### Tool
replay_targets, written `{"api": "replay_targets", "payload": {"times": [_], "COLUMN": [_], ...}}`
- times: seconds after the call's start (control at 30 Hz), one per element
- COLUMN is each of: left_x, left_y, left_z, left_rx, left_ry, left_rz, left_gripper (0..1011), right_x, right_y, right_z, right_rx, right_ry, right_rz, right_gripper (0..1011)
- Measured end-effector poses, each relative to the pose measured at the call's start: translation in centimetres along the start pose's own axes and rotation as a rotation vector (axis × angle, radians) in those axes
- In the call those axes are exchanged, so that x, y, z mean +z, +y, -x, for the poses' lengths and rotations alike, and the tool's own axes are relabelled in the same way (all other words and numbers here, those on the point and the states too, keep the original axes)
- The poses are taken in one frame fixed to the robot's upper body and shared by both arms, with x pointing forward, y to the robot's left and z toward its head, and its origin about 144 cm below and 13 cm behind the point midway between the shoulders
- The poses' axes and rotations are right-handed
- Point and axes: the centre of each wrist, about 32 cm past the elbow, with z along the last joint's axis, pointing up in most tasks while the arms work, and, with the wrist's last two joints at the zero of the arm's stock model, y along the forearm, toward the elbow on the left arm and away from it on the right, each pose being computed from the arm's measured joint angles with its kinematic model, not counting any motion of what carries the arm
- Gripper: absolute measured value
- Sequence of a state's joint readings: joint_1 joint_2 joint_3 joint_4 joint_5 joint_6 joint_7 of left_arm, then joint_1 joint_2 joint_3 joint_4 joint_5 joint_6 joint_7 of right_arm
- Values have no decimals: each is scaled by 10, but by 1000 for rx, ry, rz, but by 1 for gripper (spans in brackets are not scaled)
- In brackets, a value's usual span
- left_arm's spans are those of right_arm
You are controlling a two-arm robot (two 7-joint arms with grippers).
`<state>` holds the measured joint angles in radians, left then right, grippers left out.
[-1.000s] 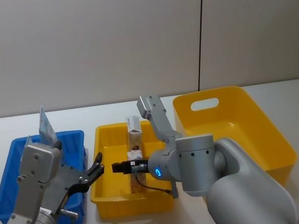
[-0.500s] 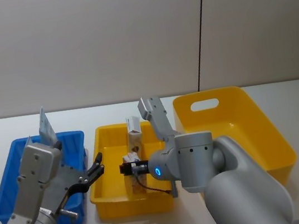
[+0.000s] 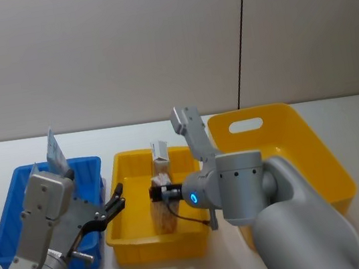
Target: Bimanual collaborative sorting of washing and personal care products
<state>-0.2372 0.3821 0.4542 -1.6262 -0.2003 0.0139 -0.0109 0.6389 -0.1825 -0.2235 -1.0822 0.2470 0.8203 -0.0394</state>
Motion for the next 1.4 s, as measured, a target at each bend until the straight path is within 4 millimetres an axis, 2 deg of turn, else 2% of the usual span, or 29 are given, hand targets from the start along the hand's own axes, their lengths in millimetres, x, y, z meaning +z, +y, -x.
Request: {"api": "replay_targets", "payload": {"times": [0.33,0.63,1.07,1.4], "left_x": [0,0,0,0], "left_y": [0,0,0,0], "left_z": [0,0,0,0], "left_rx": [0,0,0,0], "left_ry": [0,0,0,0], "left_rz": [0,0,0,0], "left_gripper": [1001,1001,1001,1001], "right_x": [11,27,34,23], "right_y": [-23,-61,-115,-131], "right_z": [1,-5,-33,-60], "right_rx": [-6,-35,-170,-254], "right_ry": [-28,-60,-48,-3], "right_rz": [-106,-237,-316,-290], "right_gripper": [294,286,286,285]}}
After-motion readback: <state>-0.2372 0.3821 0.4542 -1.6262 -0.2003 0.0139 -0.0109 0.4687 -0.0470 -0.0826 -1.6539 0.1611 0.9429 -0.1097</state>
